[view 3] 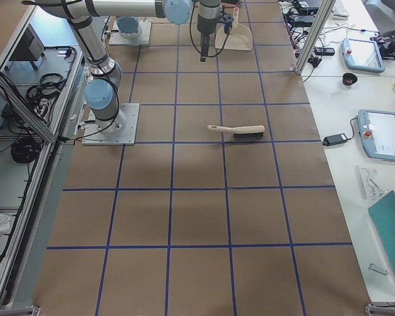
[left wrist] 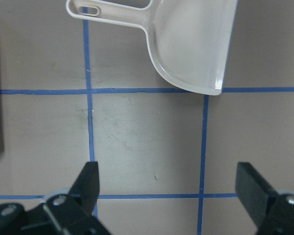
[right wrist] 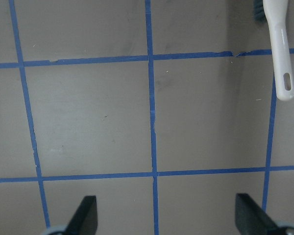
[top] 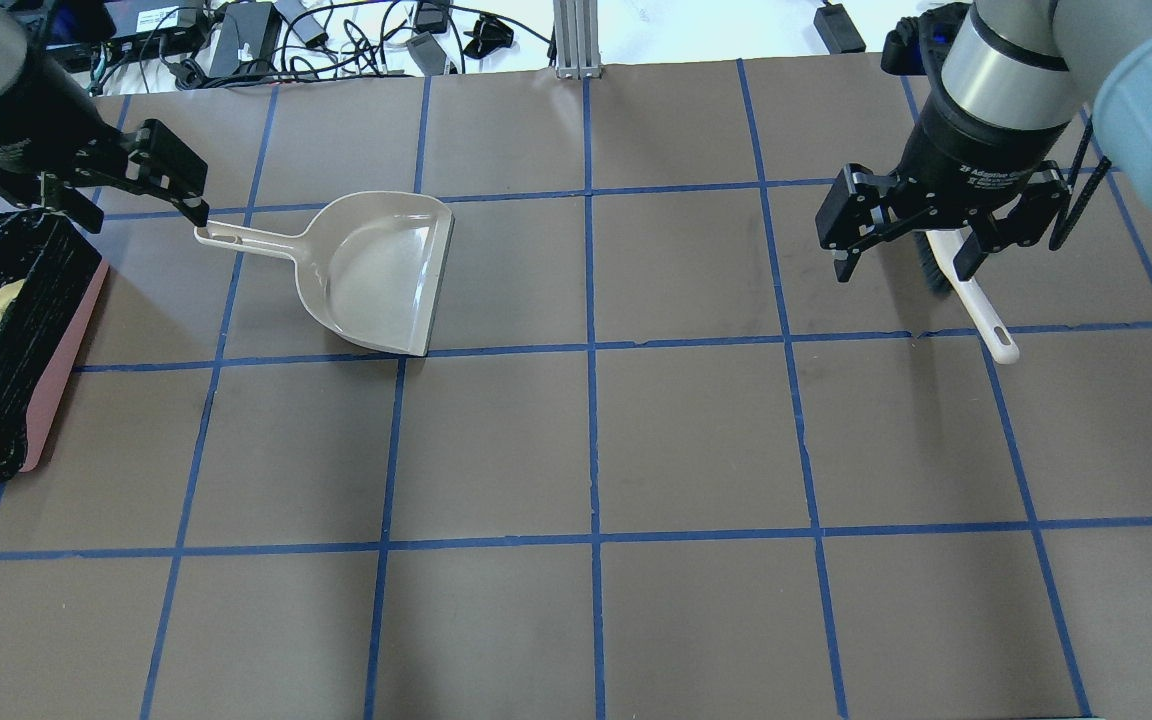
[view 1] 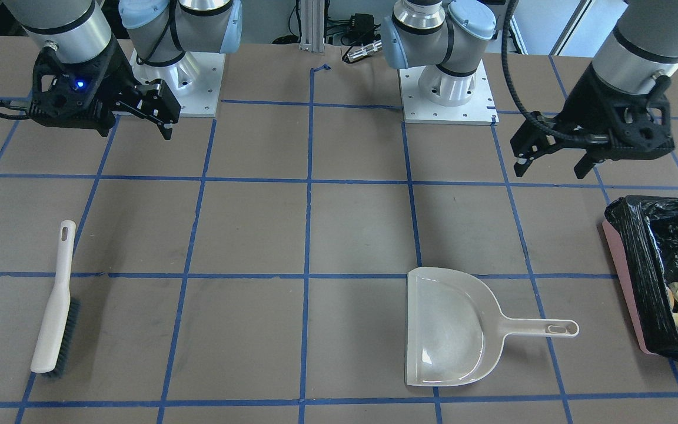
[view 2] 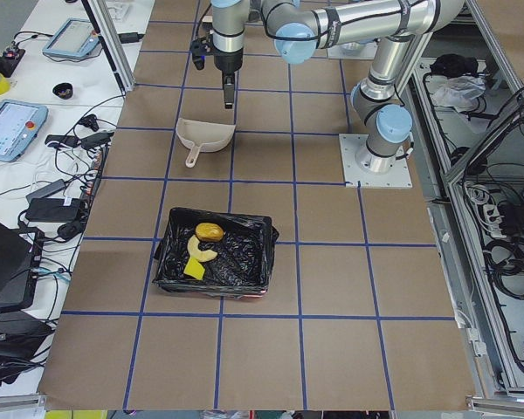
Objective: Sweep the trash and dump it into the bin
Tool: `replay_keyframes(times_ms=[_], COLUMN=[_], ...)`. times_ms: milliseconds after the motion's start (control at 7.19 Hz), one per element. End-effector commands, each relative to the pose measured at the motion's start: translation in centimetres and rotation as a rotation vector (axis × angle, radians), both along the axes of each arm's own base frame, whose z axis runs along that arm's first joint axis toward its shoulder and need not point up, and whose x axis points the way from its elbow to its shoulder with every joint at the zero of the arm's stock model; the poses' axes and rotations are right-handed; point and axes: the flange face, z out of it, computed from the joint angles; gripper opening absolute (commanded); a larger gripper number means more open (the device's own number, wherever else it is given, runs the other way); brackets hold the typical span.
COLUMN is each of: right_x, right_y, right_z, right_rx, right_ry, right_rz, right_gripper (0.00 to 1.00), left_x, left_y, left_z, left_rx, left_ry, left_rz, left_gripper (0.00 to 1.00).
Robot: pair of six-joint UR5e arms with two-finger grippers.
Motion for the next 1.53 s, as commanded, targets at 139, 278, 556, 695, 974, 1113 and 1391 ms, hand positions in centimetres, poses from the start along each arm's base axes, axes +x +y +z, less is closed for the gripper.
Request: replay_keyframes(times_ms=[139, 278, 556, 695, 974, 1113, 1391], right_x=[0.0, 0.0, 0.0, 0.0, 0.0, 0.0, 0.0], right_y=[0.0, 0.0, -0.1, -0.2, -0.2, -0.2, -0.3], right_z=[0.0, 0.0, -0.1, -0.2, -0.2, -0.3, -0.1], right_rx=[-0.003, -0.003, -0.002, 0.001, 0.001, 0.001, -0.011], right_ry=[-0.001, -0.001, -0.002, -0.002, -0.002, -0.002, -0.002], right_rz=[0.002, 0.003, 0.009, 0.011, 0.011, 0.011, 0.012], right_gripper=[1.0, 1.0, 1.0, 1.0, 1.0, 1.0, 1.0], left_x=[-7.2, -8.3, -9.3, -9.7, -9.6, -9.6, -9.4], left_y=[1.6, 2.6, 3.2, 3.5, 3.2, 3.3, 3.8], left_z=[0.4, 1.0, 1.4, 1.4, 0.6, 0.4, 0.3], left_rx=[-0.011, -0.017, -0.023, -0.021, -0.007, -0.001, 0.001], left_ry=[-0.004, 0.003, -0.005, -0.005, -0.009, -0.011, -0.04], left_rz=[-0.095, -0.102, -0.127, -0.134, -0.135, -0.129, -0.108], left_gripper=[1.0, 1.0, 1.0, 1.0, 1.0, 1.0, 0.99])
